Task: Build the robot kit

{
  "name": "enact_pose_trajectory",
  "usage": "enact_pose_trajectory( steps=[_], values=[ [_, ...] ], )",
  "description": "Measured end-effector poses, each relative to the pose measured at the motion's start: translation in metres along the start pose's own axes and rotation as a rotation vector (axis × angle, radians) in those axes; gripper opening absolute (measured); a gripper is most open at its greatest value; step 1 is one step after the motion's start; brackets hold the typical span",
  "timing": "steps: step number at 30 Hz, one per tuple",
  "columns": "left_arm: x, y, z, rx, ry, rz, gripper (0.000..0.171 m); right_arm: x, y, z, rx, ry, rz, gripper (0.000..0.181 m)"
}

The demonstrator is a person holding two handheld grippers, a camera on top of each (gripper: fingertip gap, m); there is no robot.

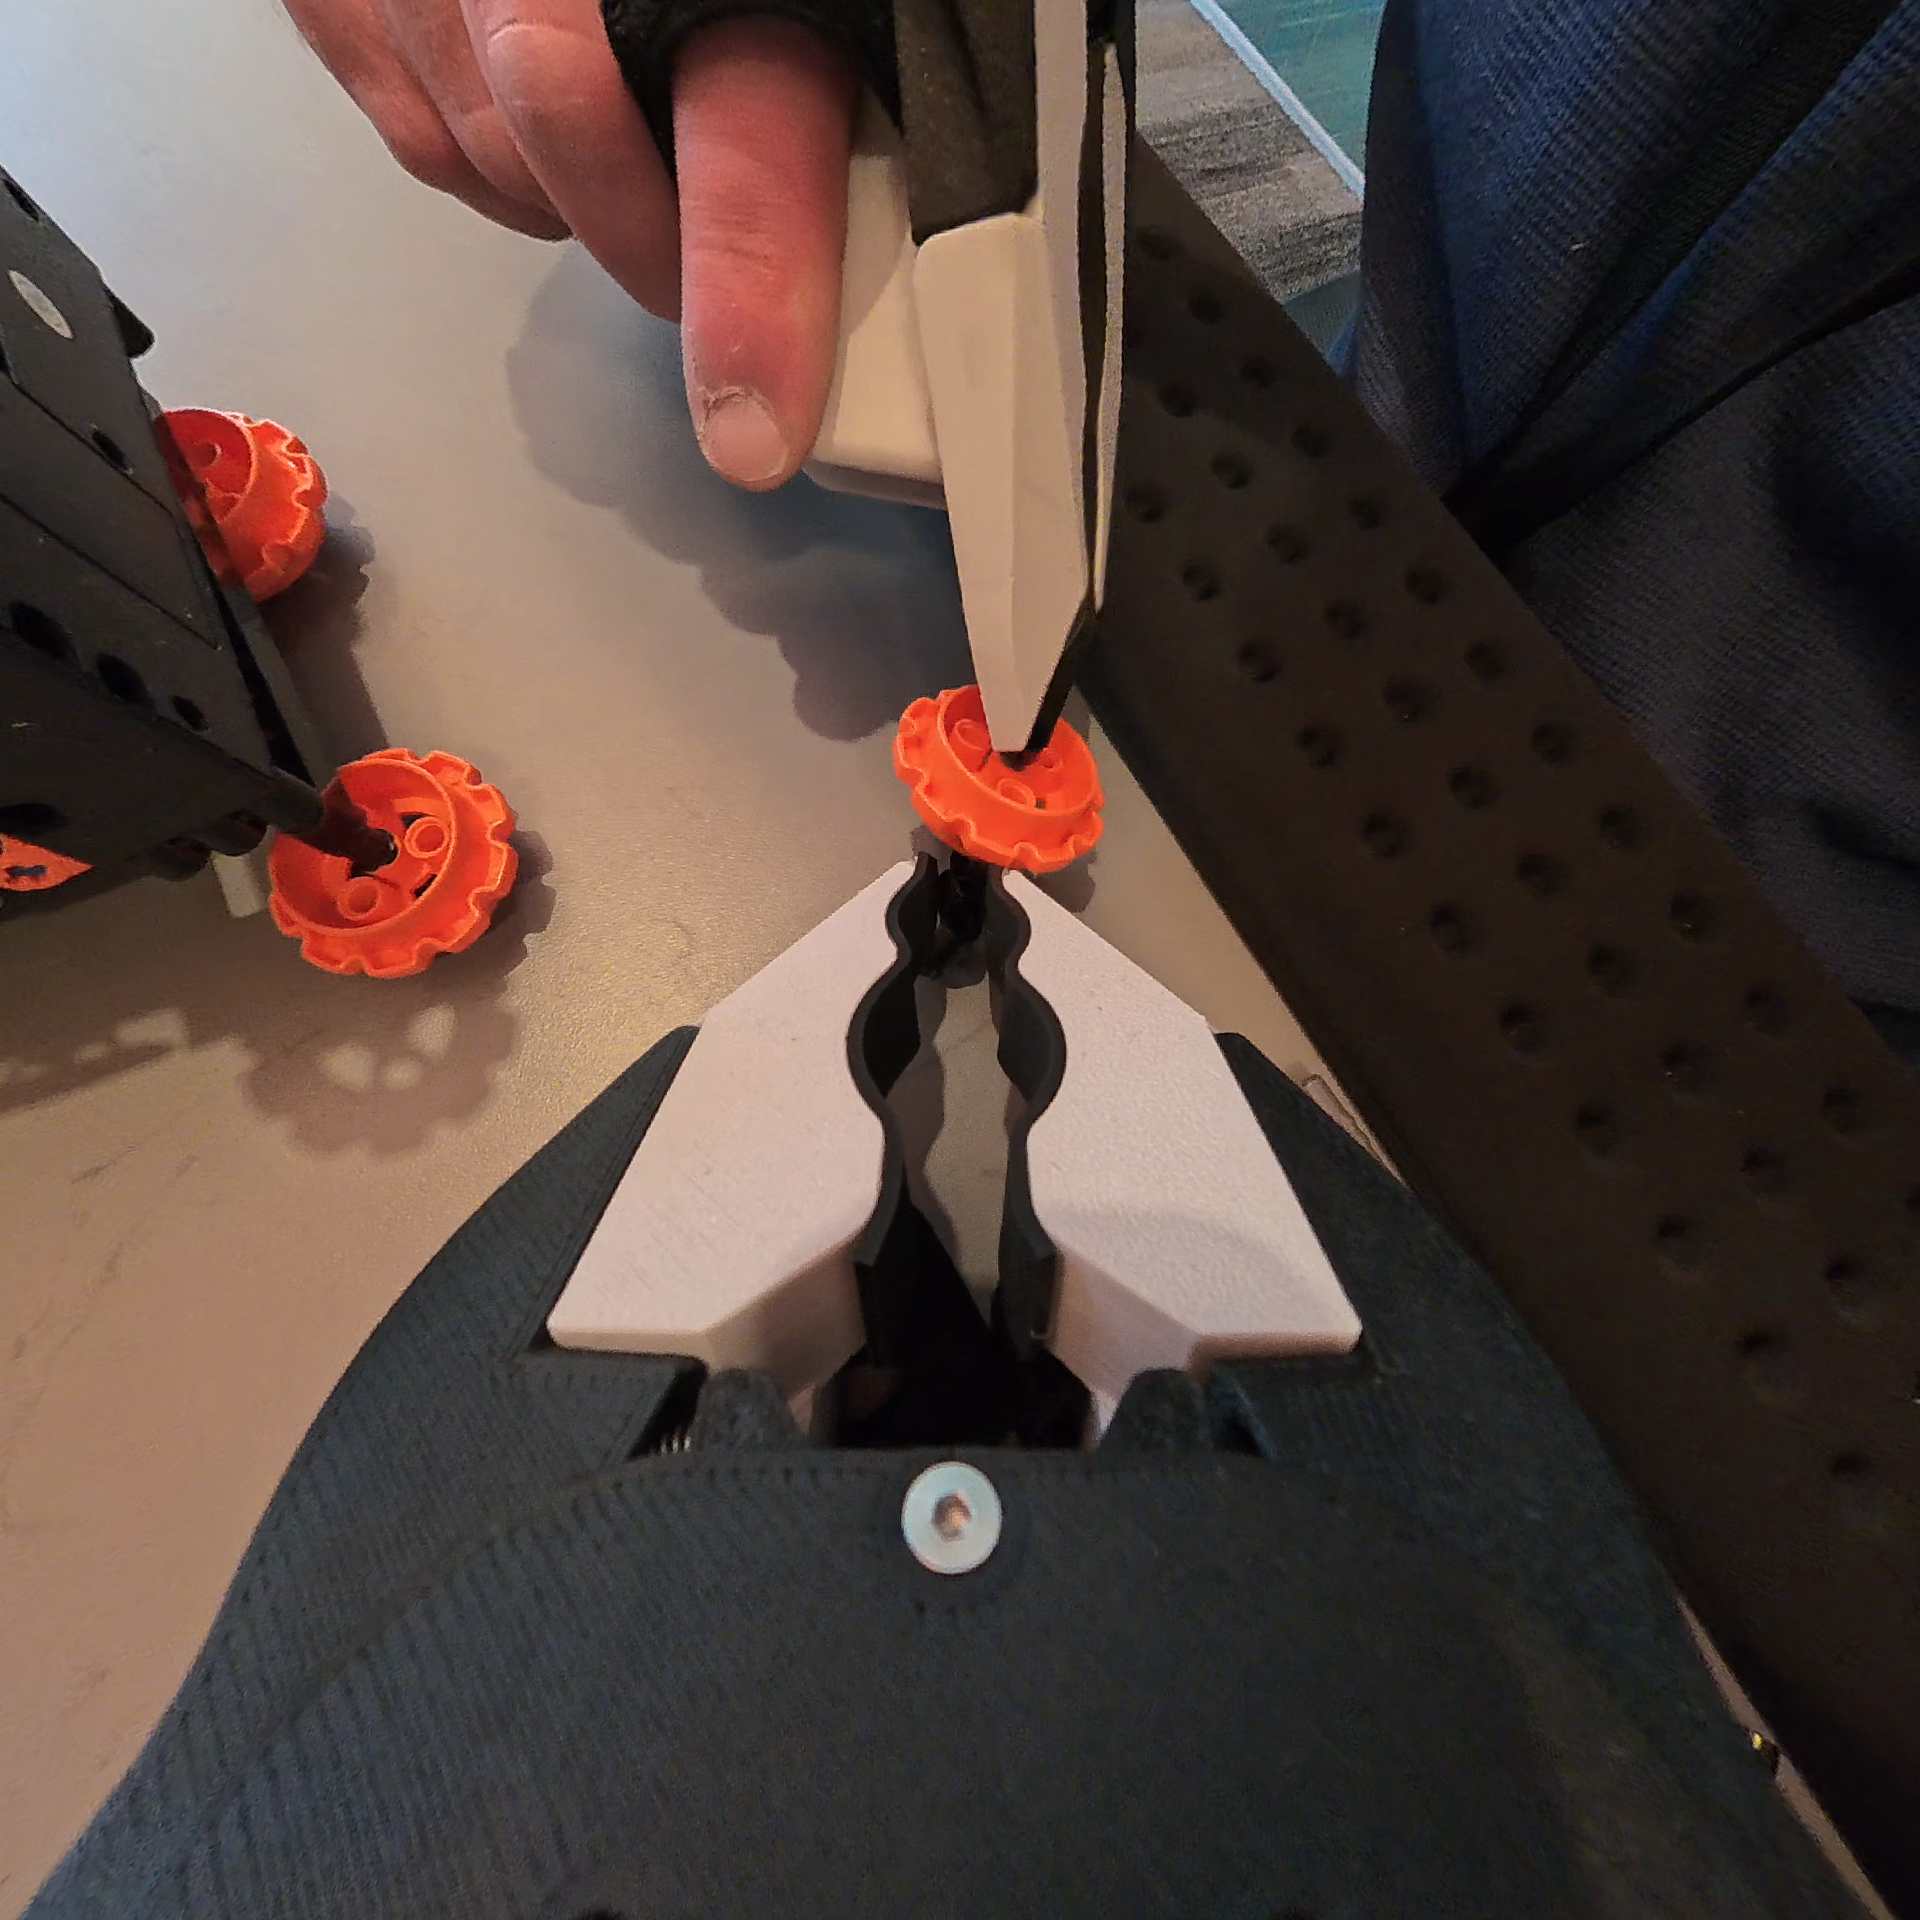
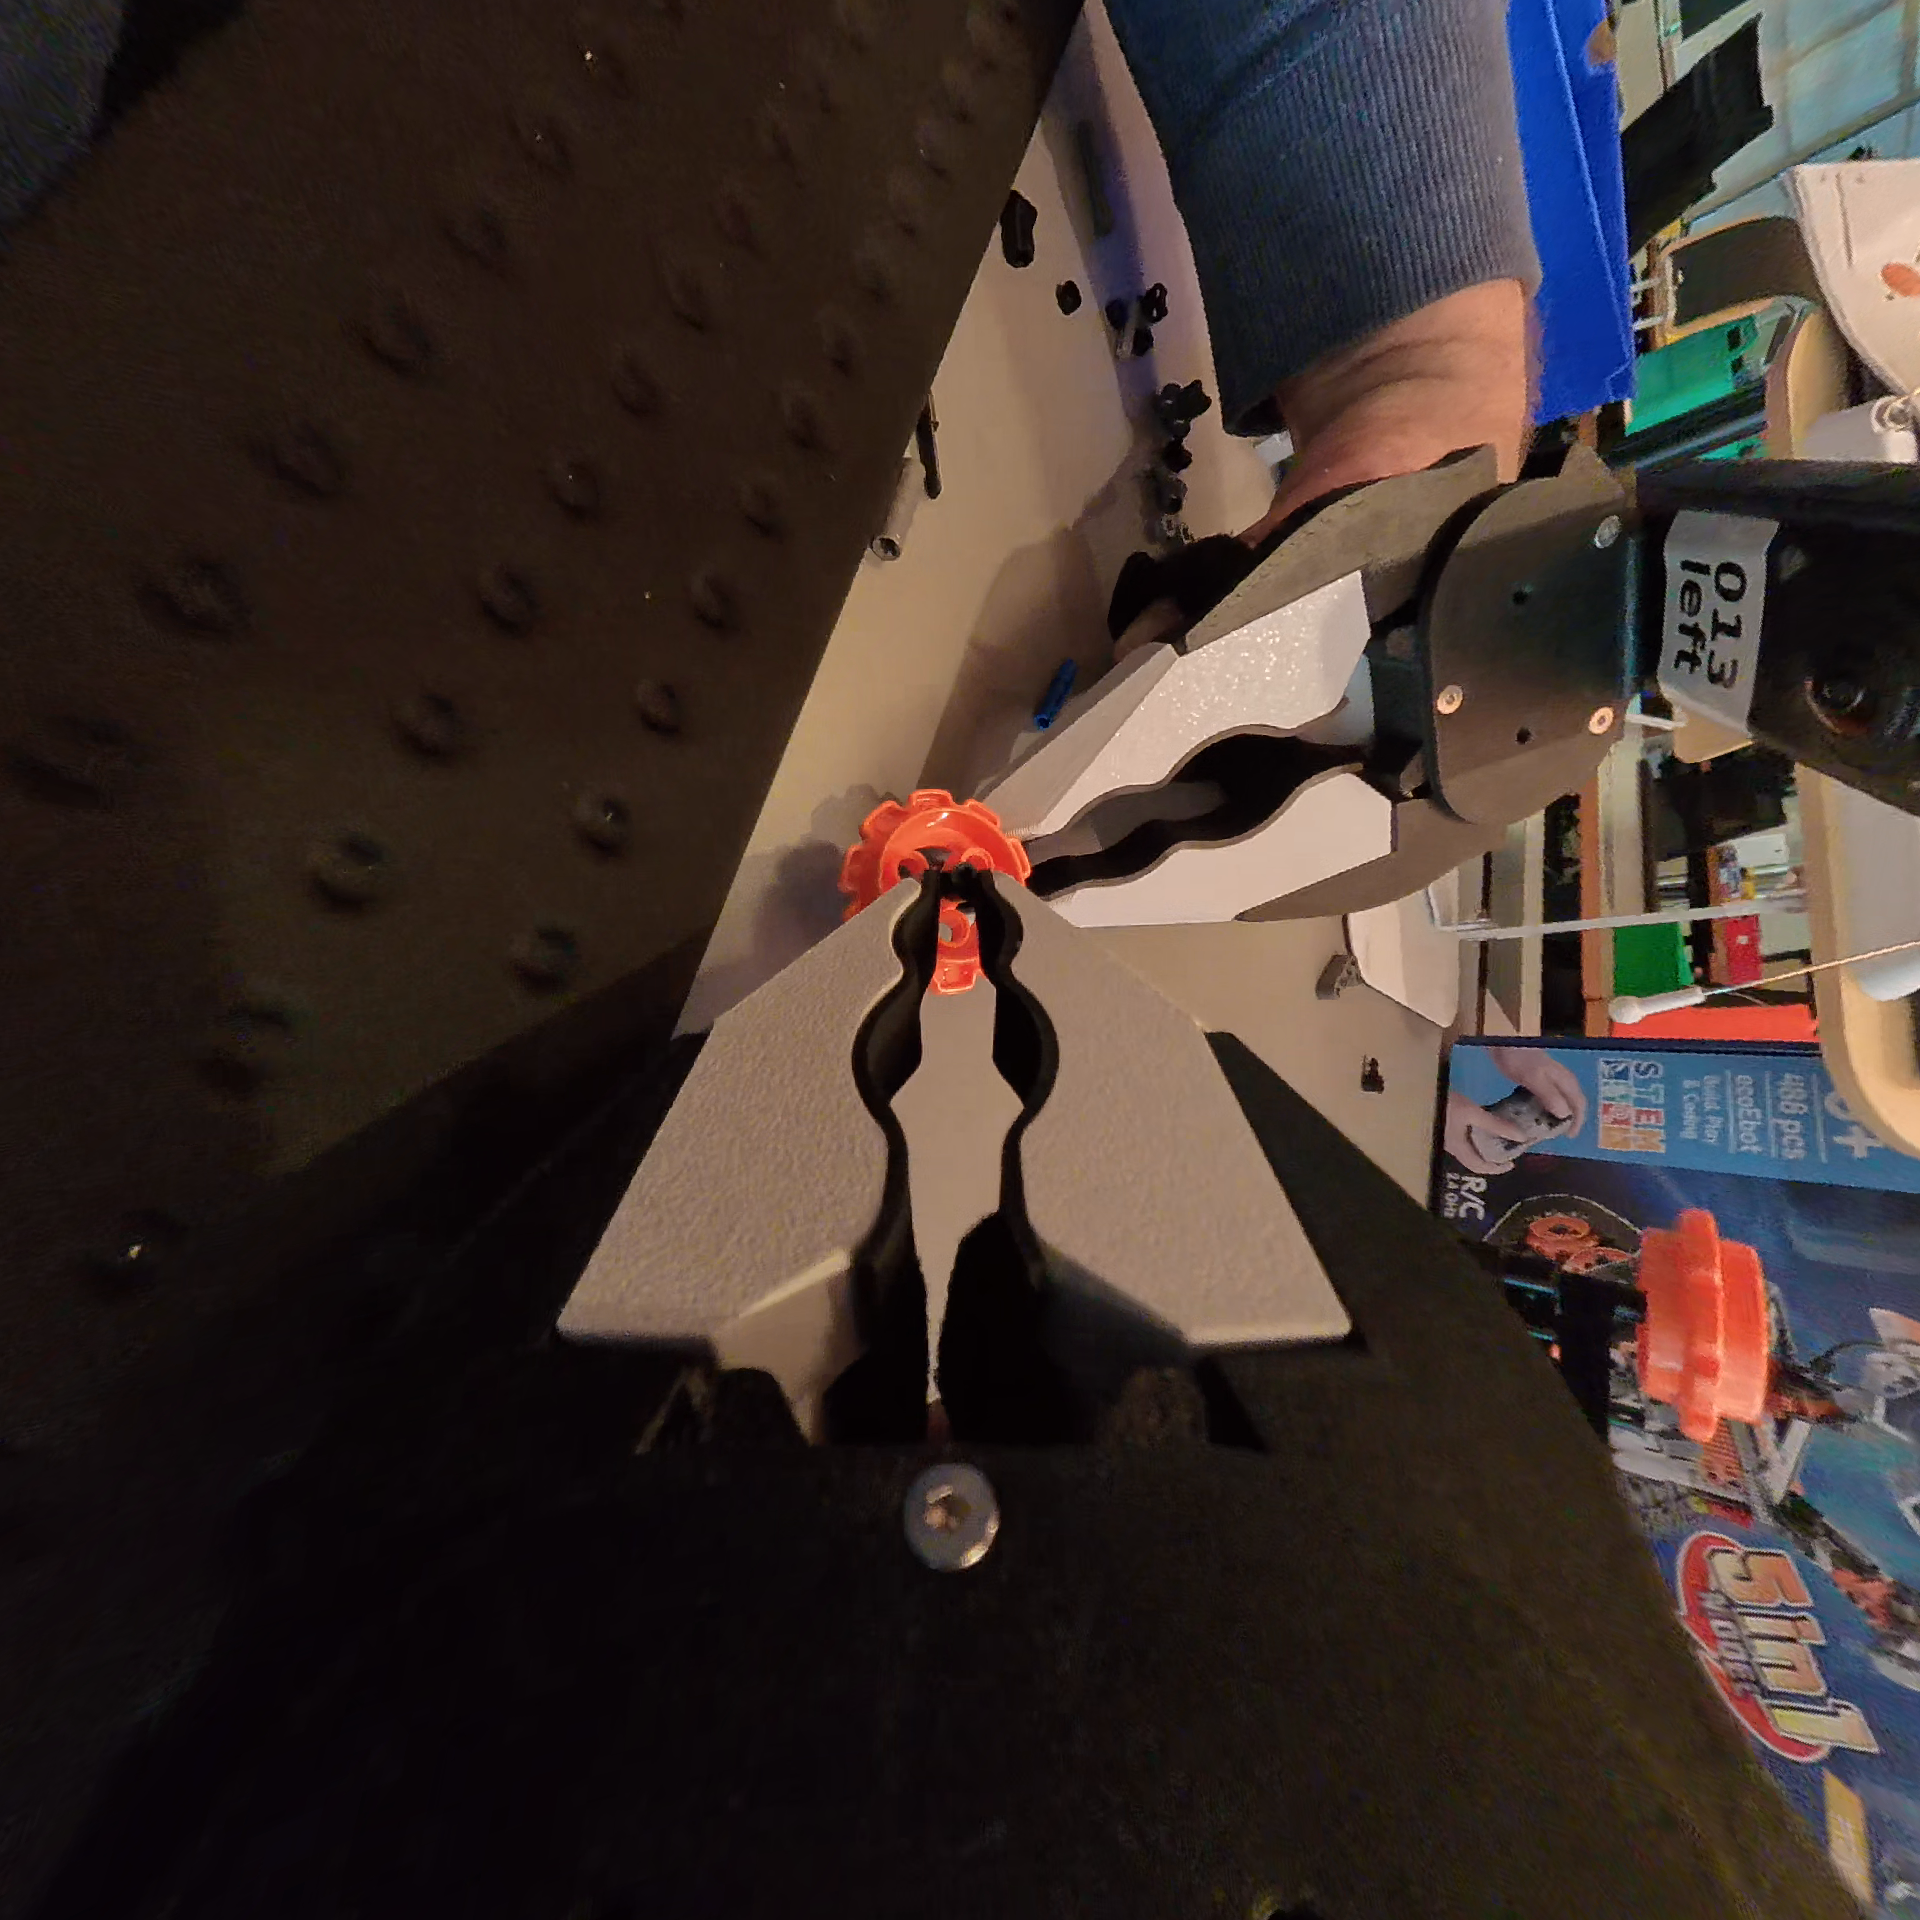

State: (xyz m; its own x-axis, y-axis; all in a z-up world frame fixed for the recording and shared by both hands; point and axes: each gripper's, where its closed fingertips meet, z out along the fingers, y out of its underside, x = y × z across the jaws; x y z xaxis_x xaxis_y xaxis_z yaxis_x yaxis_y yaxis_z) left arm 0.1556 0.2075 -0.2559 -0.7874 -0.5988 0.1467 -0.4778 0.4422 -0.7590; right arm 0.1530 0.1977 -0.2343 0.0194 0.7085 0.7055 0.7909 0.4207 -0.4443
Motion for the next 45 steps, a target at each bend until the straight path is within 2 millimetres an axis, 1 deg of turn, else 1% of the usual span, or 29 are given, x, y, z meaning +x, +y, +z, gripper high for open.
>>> enact_pose_trajectory(
  steps=[7, 19, 39, 45],
  values=[
    [-0.0003, 0.0, 0.0, 0.003, 0.002, -0.006, 0.008, 0.0007, 0.0008, -0.0009, 0.036, -0.026, 0.083, 0.006],
    [-0.0003, -0.0002, 0.0, 0.003, 0.005, -0.011, 0.008, 0.0022, 0.0025, -0.003, 0.063, -0.047, 0.151, 0.008],
    [-0.0003, -0.0003, 0.0001, 0.003, 0.008, -0.009, 0.008, 0.0044, 0.0024, -0.0028, 0.136, -0.101, 0.294, 0.004],
    [-0.0002, -0.0002, 0.0001, 0.002, 0.009, -0.008, 0.008, 0.0039, 0.0024, -0.002, 0.166, -0.104, 0.311, 0.004]
  ],
)
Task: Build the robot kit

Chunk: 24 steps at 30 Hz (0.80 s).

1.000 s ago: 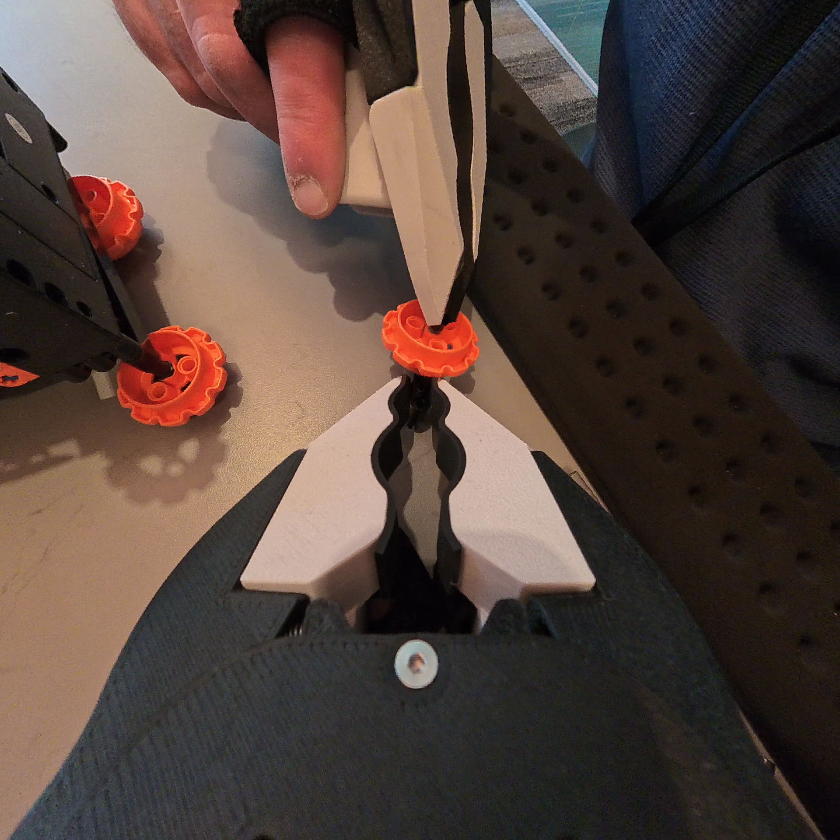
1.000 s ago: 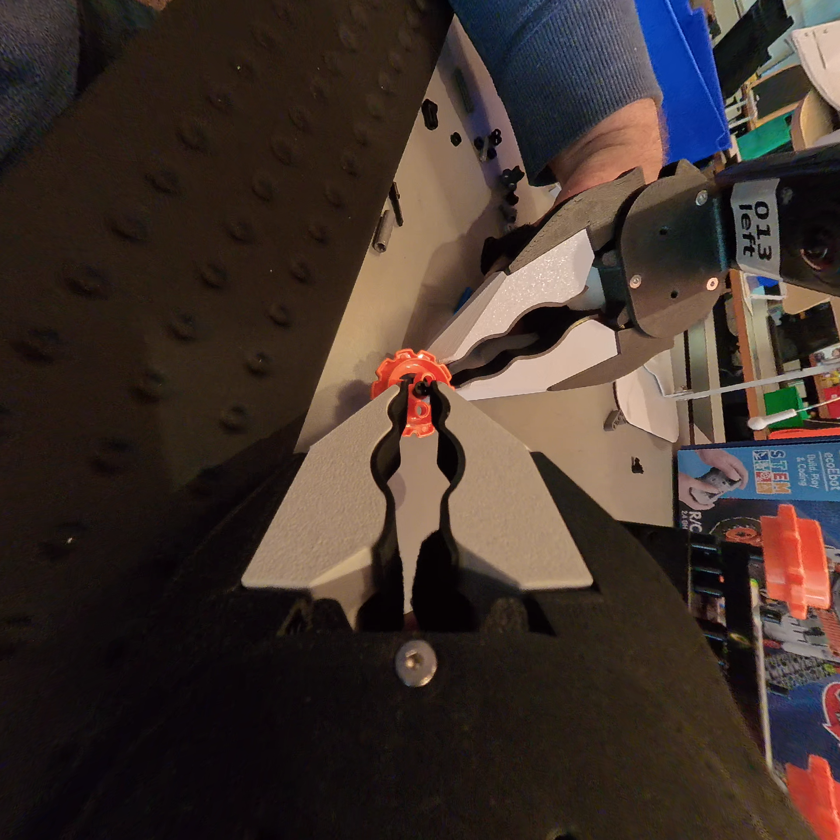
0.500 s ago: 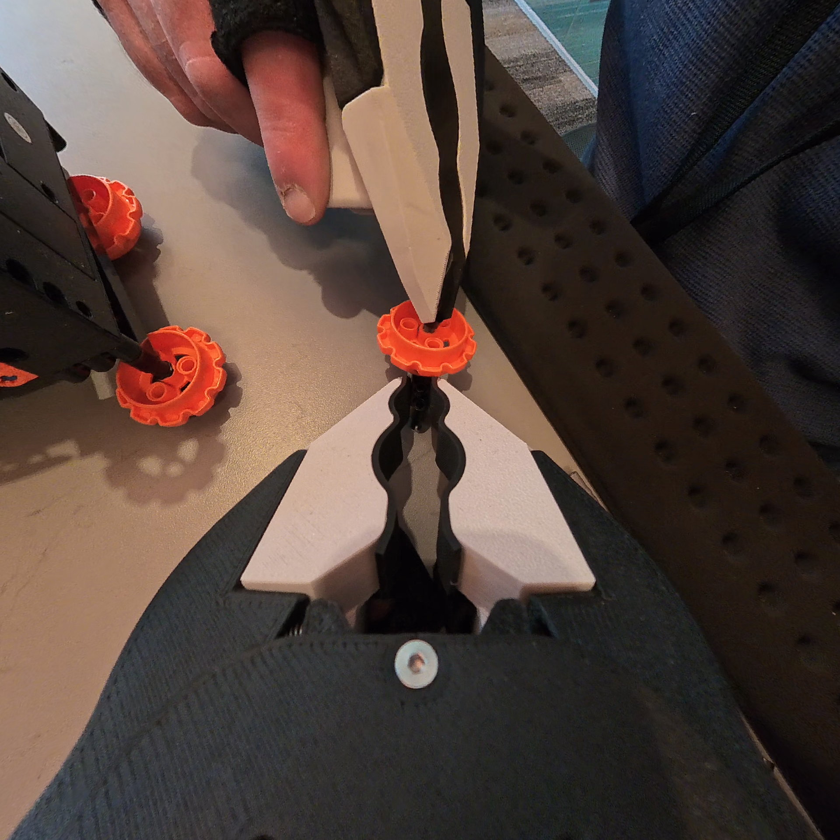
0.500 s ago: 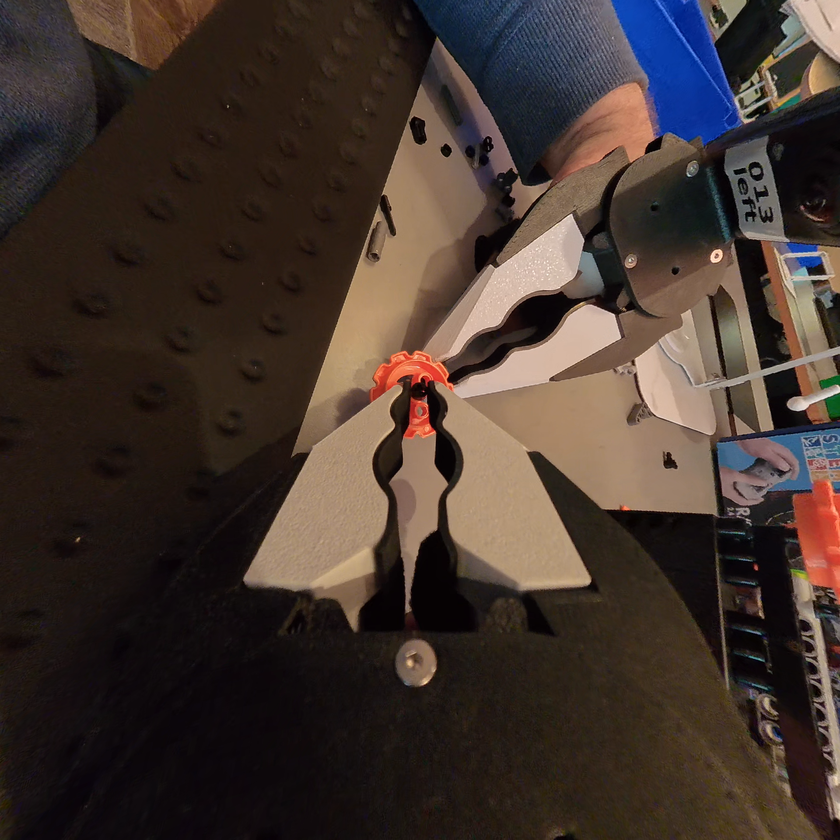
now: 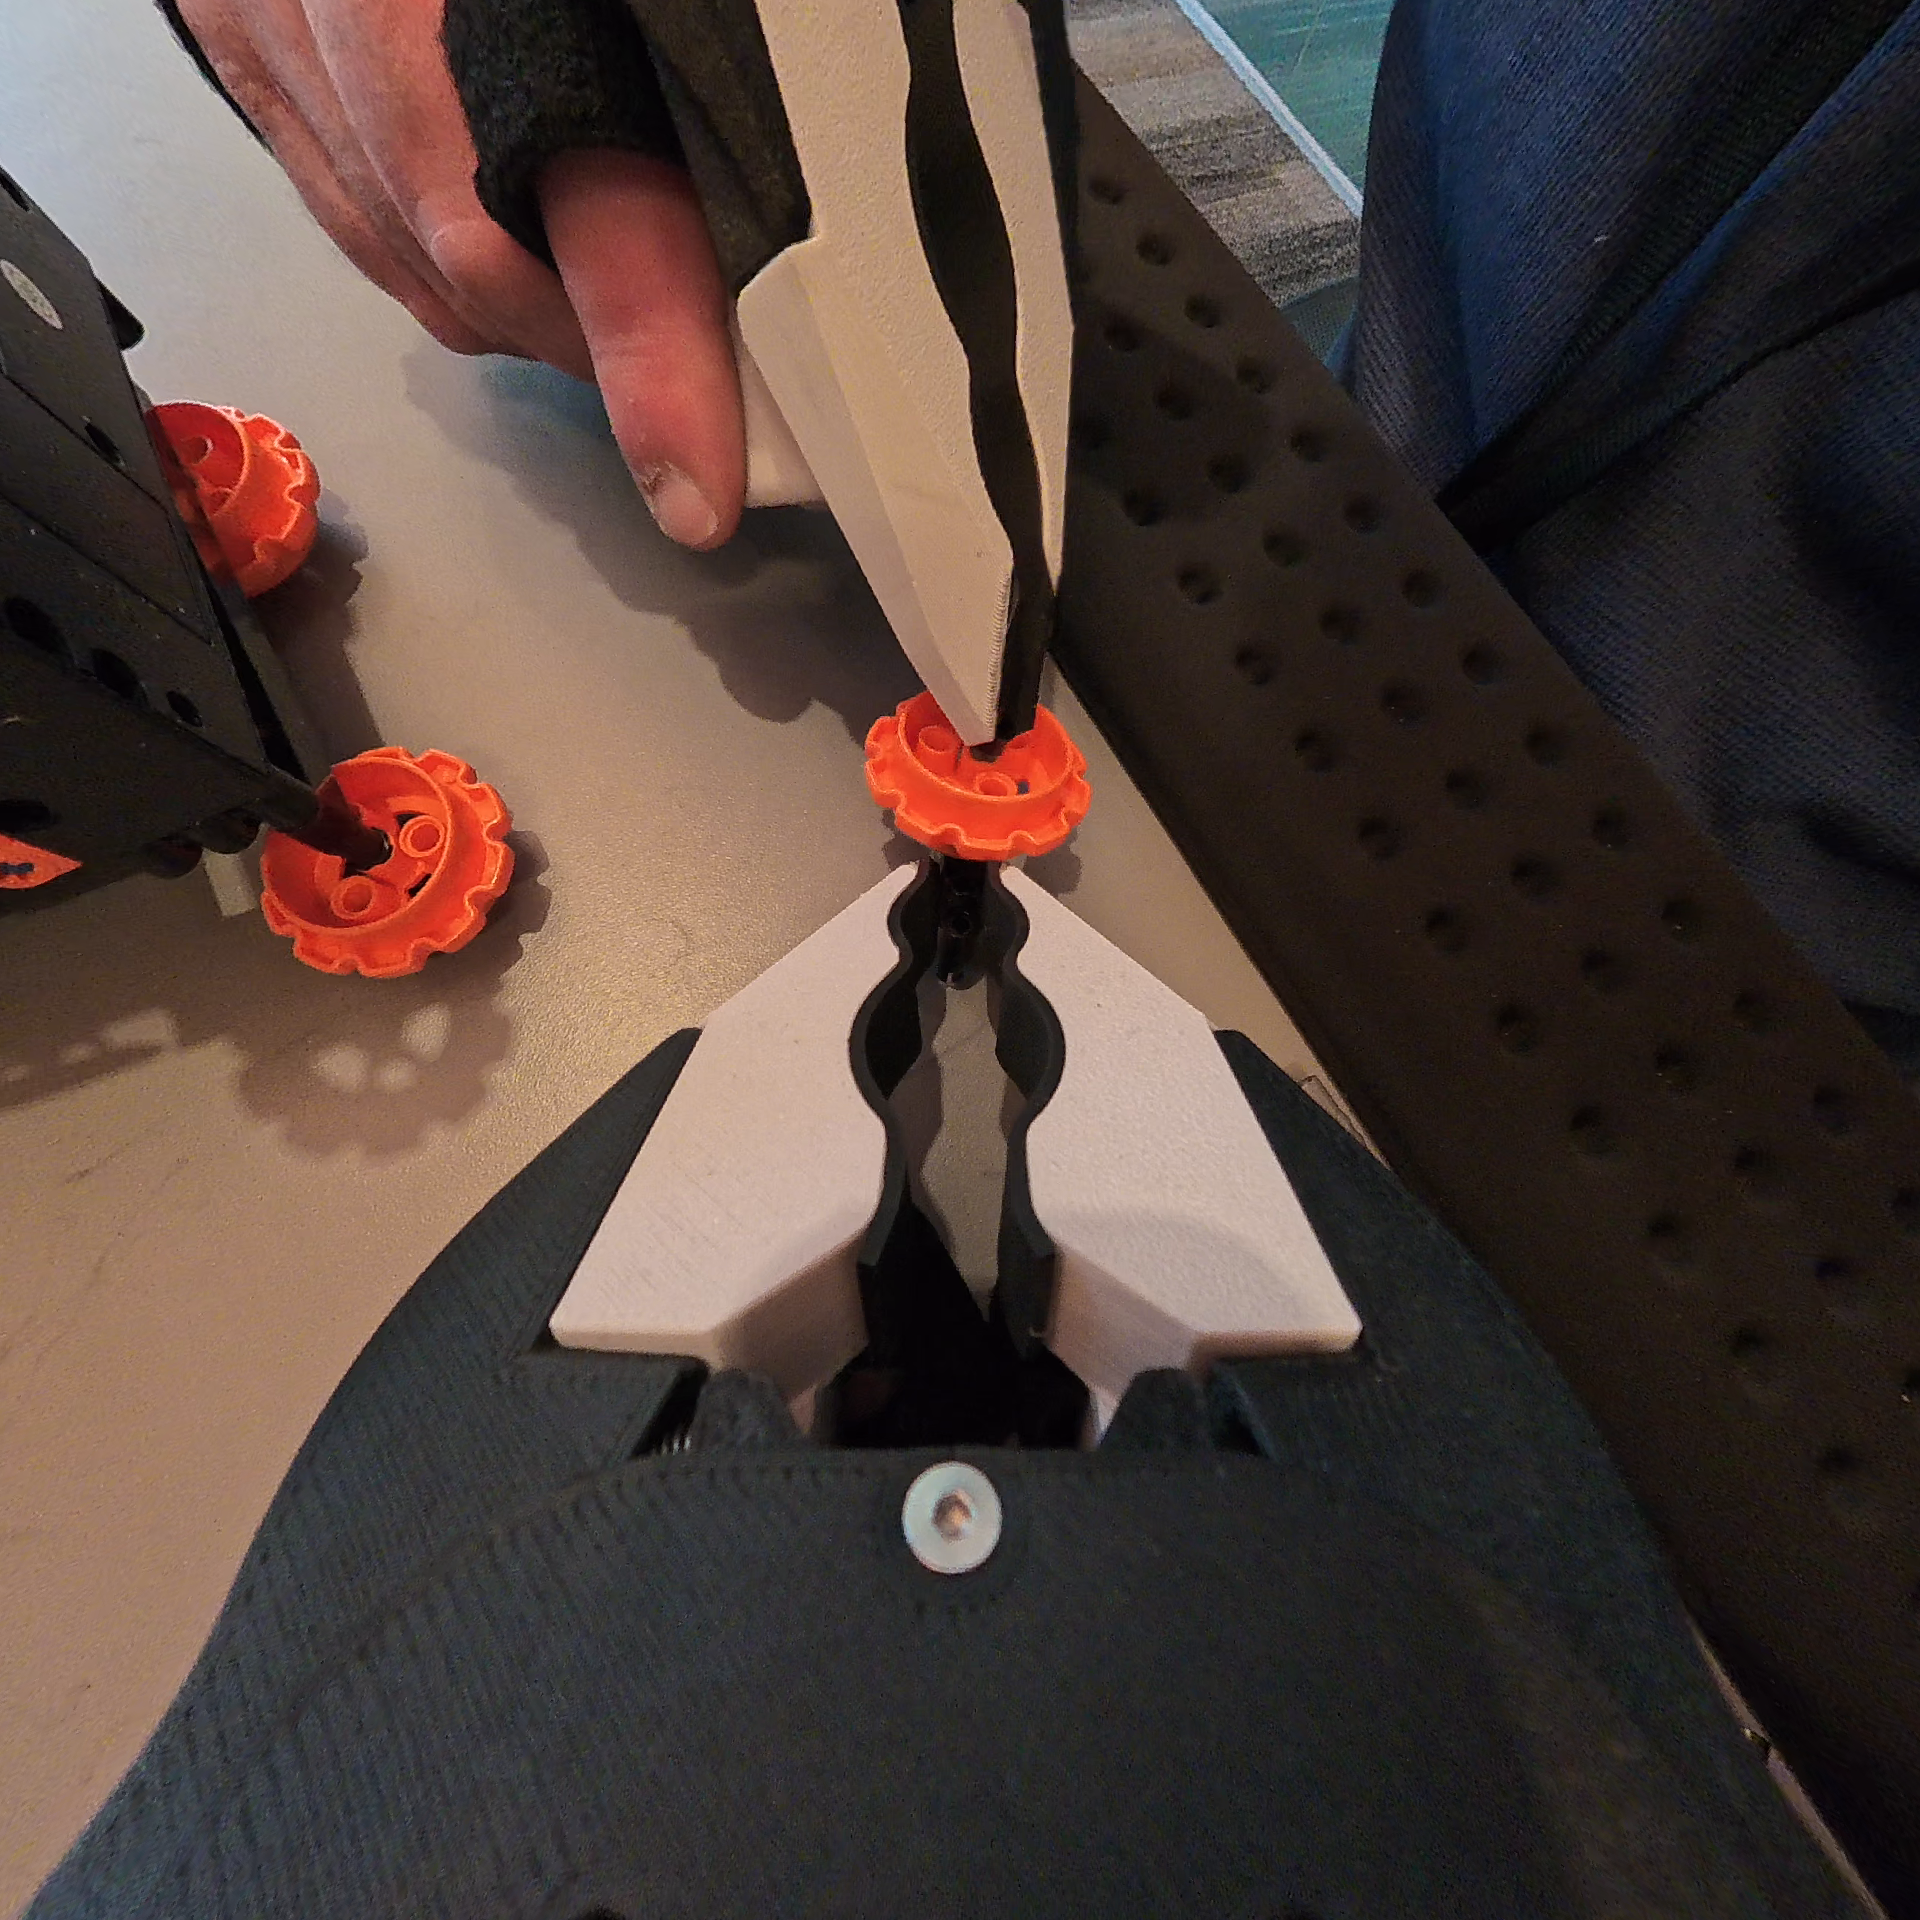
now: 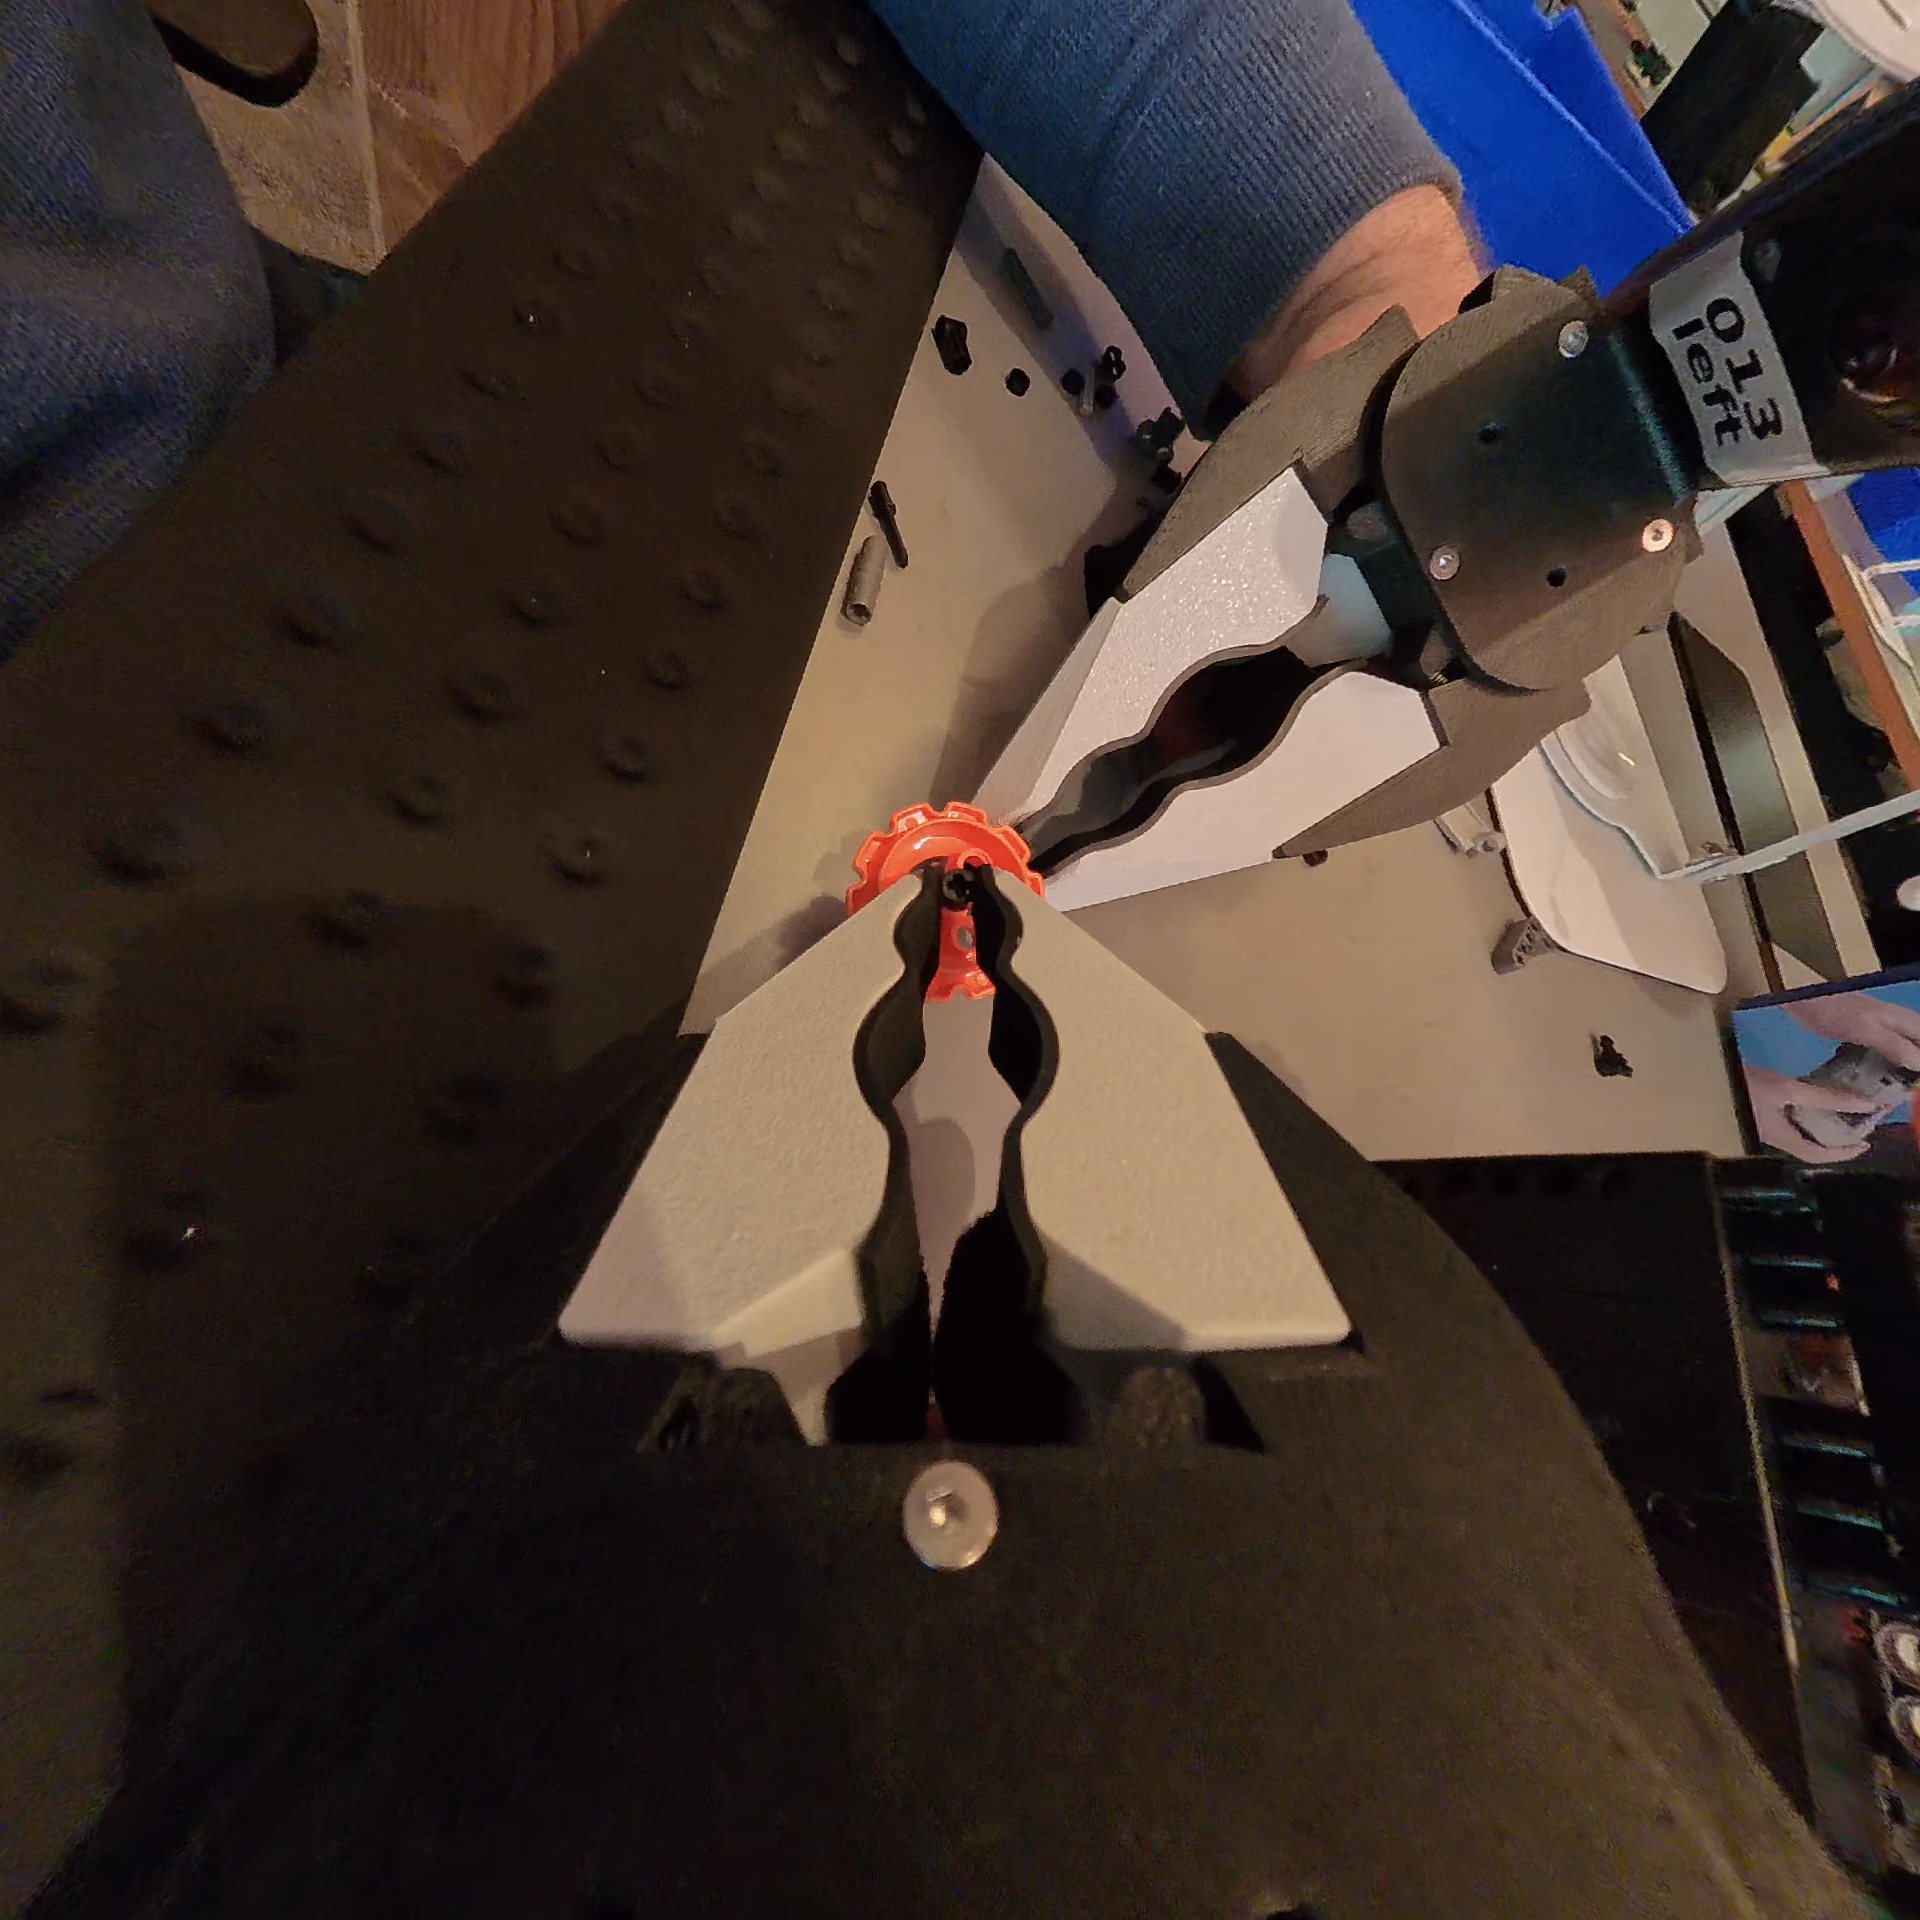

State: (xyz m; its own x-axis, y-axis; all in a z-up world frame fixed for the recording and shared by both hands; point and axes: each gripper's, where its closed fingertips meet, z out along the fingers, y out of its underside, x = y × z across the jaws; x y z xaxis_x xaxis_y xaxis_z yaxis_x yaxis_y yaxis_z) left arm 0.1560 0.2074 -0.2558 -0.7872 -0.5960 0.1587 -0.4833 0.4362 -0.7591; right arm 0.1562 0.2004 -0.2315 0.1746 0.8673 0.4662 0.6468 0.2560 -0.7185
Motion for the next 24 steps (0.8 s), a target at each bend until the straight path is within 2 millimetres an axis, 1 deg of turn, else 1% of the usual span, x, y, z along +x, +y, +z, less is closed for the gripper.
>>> enact_pose_trajectory(
  steps=[8, 13, 15, 18, 20, 22, 24],
  values=[
    [0.001, 0.0, 0.0, -0.002, 0.004, 0.002, 0.008, -0.004, -0.001, 0.004, 0.013, -0.019, 0.013, 0.004],
    [0.0, 0.0, 0.0, -0.001, 0.002, 0.003, 0.008, -0.002, 0.001, 0.002, 0.012, -0.024, 0.04, 0.005],
    [0.0, 0.0, 0.0, 0.0, 0.002, 0.003, 0.008, -0.001, -0.001, 0.001, 0.012, -0.026, 0.042, 0.01],
    [-0.001, 0.0, 0.0, 0.002, -0.011, 0.003, 0.007, 0.002, -0.011, -0.007, 0.072, -0.045, 0.094, 0.015],
    [-0.003, -0.001, -0.002, 0.011, -0.021, 0.002, 0.007, 0.007, -0.007, -0.009, 0.043, -0.029, 0.108, 0.025],
    [-0.005, -0.003, -0.003, 0.019, -0.037, 0.003, 0.007, 0.011, -0.003, -0.011, 0.016, -0.012, 0.144, 0.04],
    [-0.008, -0.007, -0.005, 0.031, -0.069, 0.011, 0.007, 0.014, 0.0, -0.012, -0.005, 0.0, 0.159, 0.045]
  ],
)
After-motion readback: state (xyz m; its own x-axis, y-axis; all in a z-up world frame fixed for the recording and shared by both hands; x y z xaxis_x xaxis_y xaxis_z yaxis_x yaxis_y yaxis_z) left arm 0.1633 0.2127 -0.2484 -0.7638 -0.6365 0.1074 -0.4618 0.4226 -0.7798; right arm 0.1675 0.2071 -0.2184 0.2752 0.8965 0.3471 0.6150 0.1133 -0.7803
